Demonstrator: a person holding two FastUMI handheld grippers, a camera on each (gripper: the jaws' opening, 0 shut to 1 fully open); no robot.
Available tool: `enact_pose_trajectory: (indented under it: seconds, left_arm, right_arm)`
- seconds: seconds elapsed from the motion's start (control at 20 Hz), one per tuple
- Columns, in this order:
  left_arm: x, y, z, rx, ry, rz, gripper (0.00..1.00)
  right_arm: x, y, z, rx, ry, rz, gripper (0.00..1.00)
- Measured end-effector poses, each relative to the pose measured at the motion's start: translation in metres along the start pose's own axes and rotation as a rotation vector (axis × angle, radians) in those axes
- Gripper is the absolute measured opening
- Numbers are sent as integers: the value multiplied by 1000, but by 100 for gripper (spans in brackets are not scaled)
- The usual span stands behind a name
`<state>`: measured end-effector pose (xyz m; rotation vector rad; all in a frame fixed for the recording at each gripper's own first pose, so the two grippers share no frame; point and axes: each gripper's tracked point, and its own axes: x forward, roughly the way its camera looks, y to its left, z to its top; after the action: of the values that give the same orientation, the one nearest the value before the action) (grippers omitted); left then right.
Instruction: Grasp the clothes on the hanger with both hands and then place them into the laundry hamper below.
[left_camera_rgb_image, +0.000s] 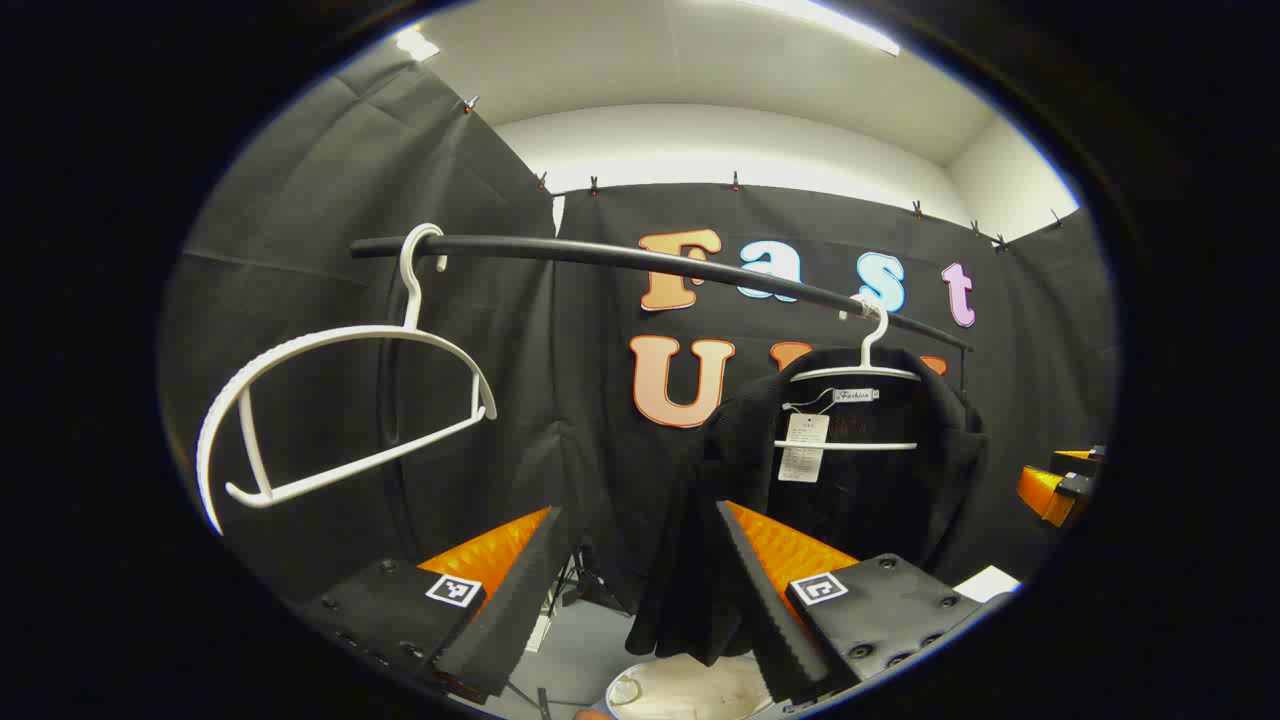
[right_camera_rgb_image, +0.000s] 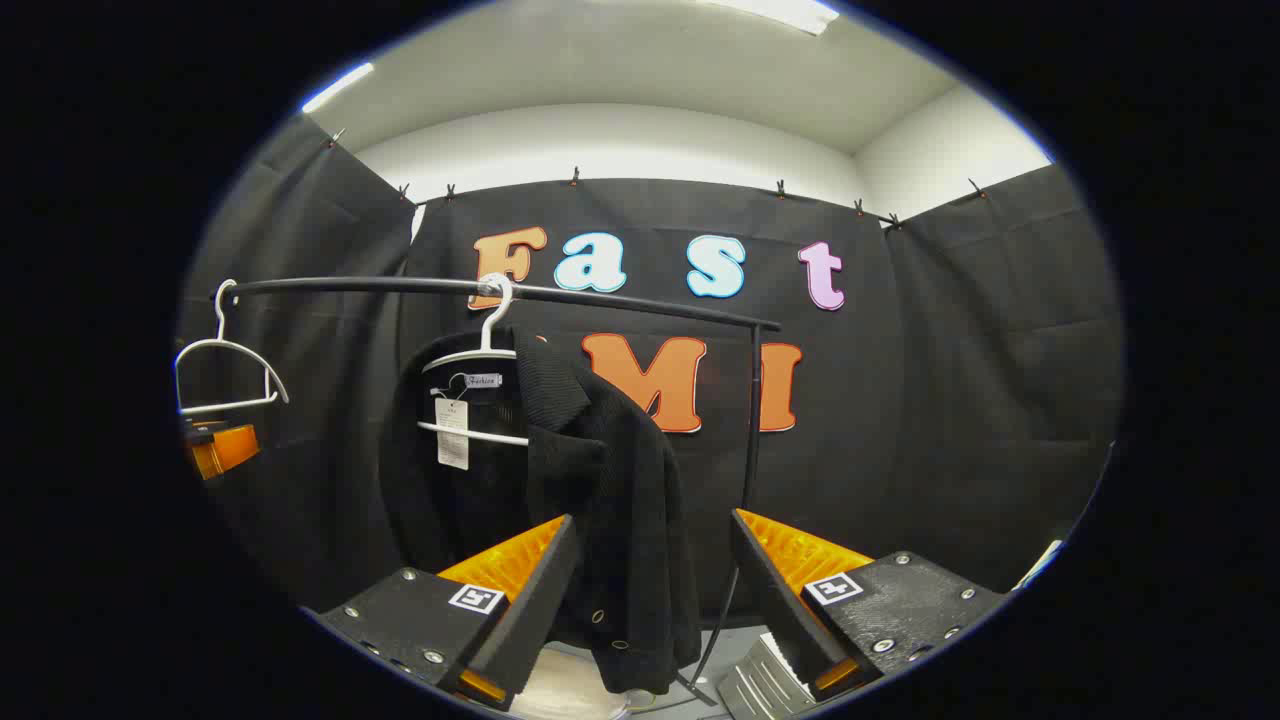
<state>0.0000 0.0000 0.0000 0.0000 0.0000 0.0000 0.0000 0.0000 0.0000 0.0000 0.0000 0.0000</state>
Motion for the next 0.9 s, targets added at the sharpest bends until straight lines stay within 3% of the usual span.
enact_pose_trajectory:
  seconds: [0.15, 0.2, 0.3, 0.9]
  left_arm:
    - [2, 0, -1, -2, 2, 1, 93]
    - [1, 0, -2, -1, 4, 1, 93]
    - [1, 0, -2, 0, 2, -1, 96]
    - [3, 3, 0, 23, -4, -5, 93]
  right_arm:
    - [-1, 0, 0, -10, -3, -2, 100]
    - [-1, 0, 0, -9, -2, -2, 94]
    - [-1, -1, 0, -8, 0, -4, 94]
    - [-1, 7, -9, -3, 23, 8, 93]
